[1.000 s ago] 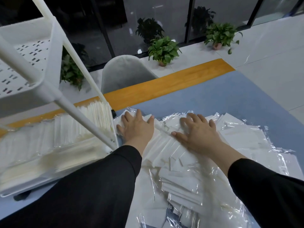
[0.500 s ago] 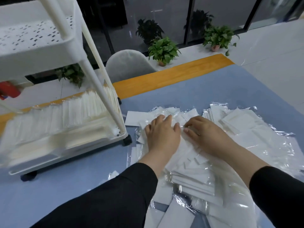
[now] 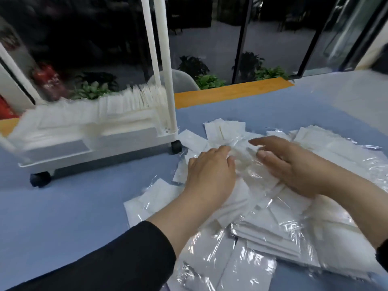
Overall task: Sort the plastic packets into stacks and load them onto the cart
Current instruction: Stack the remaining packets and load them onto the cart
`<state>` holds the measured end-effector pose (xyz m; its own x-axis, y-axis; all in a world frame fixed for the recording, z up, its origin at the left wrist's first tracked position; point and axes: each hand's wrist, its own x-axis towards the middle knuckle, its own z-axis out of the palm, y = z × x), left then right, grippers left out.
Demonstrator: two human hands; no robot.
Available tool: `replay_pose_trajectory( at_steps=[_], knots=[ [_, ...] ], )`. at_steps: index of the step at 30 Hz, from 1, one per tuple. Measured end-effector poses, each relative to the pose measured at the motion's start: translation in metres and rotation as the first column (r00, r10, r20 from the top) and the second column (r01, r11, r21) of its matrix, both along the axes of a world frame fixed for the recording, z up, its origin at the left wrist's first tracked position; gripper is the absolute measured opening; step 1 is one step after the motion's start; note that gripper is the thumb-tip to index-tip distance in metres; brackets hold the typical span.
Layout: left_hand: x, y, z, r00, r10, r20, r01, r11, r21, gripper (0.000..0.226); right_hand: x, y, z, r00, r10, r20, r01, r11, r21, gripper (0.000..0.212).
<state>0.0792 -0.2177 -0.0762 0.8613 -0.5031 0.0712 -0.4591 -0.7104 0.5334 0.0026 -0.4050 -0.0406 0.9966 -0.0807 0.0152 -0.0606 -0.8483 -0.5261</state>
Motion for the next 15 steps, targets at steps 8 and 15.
replay_pose_trajectory(
  at_steps=[8, 15],
  knots=[
    [-0.037, 0.101, 0.018, 0.999, 0.041, 0.009, -0.035, 0.925, -0.379, 0.033, -0.046, 0.060, -0.007, 0.911, 0.351, -0.217, -0.408, 0.845, -0.345, 0.093],
    [-0.115, 0.165, -0.007, 0.995, 0.095, 0.042, -0.081, 0.963, -0.257, 0.044, -0.057, 0.097, -0.014, 0.978, 0.205, -0.046, -0.198, 0.827, -0.526, 0.053]
  ],
)
